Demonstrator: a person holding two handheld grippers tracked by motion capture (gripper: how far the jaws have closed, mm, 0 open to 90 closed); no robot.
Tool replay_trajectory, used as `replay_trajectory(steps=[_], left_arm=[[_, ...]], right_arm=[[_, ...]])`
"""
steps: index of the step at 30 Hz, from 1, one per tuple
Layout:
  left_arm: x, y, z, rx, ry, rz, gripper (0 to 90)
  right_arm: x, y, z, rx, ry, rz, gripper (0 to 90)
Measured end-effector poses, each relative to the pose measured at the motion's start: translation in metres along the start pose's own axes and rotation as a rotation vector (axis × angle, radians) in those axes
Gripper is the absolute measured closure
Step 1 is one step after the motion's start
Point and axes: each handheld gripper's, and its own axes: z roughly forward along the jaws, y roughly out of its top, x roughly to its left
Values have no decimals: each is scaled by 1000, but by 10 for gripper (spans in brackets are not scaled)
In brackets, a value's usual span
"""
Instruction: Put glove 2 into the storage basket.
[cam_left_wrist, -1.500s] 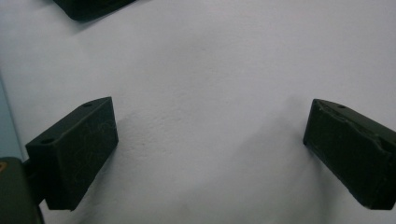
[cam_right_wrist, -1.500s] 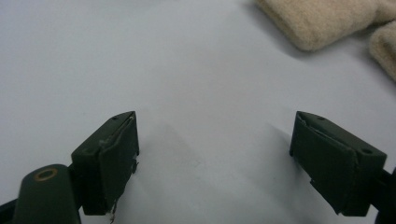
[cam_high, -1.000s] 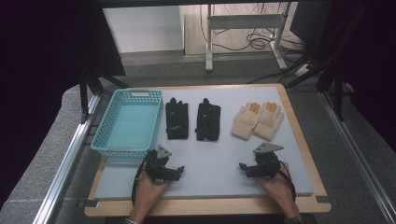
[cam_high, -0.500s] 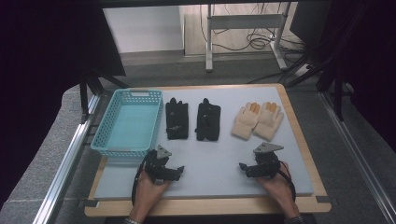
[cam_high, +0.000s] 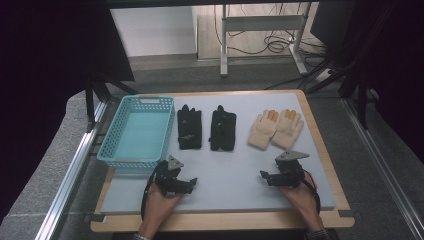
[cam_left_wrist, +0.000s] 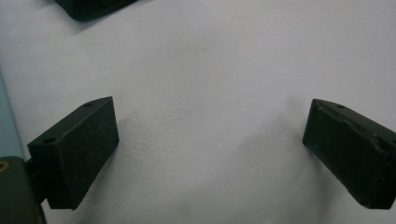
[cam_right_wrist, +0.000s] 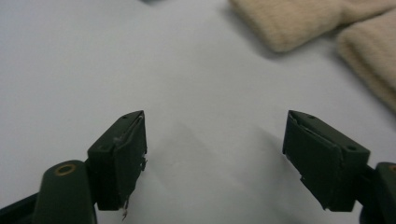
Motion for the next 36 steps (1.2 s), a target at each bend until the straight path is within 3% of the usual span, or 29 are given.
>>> replay_trajectory(steps=[12,23,36], left_arm=[[0,0,0,0,0,-1,40],[0,0,0,0,0,-1,40],[0,0,0,0,0,-1,40]], right_arm=[[-27,17,-10,-24,-8,47,317],[-23,44,8,-34,41,16,402],[-3,89,45,-43,105,-35,470]])
